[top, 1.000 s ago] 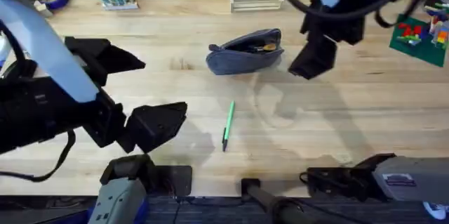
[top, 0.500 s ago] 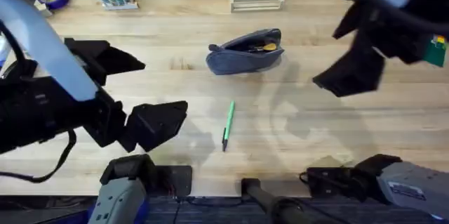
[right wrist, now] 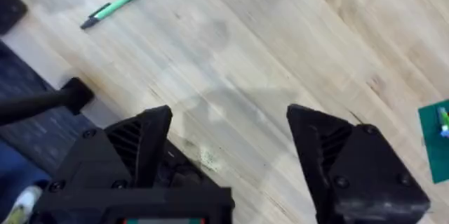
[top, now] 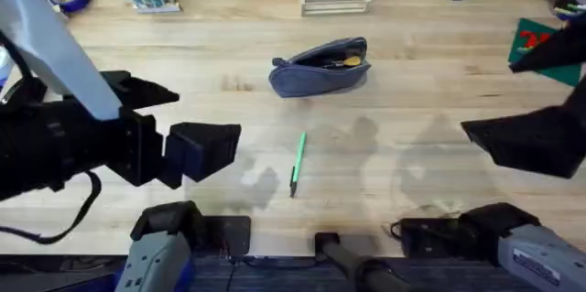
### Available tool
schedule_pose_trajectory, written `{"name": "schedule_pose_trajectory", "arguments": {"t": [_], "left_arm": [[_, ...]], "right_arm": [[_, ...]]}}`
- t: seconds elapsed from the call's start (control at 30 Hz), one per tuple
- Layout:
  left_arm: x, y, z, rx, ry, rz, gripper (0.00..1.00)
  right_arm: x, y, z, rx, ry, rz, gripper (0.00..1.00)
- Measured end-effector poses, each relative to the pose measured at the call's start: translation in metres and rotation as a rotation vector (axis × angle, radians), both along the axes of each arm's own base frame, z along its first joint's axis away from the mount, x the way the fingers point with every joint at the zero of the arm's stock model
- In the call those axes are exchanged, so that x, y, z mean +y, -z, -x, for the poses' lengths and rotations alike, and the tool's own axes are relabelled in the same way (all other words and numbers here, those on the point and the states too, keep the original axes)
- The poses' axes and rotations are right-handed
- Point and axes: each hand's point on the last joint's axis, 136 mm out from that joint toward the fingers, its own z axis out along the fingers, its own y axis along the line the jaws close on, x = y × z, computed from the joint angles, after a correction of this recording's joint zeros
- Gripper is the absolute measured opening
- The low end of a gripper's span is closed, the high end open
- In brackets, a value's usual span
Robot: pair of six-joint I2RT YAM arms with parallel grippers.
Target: Unzip the bag, pick up the pens from the table one at a time and place them inside, then zip the bag closed.
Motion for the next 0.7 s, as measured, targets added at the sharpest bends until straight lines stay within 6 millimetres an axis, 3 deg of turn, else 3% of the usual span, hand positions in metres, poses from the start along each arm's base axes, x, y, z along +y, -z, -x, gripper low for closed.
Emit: {"name": "schedule_pose_trajectory", "arguments": {"t": [0.5, 0.7], "left_arm": [[0.003, 0.004, 0.001, 0.068, -0.105, 0.04, 0.998], [-0.008, 0.014, -0.004, 0.166, -0.055, 0.048, 0.997]], "right_arm": [[-0.008, 0.002, -0.001, -0.044, 0.048, -0.01, 0.998], [-0.008, 0.002, -0.001, -0.043, 0.048, -0.01, 0.998]]}}
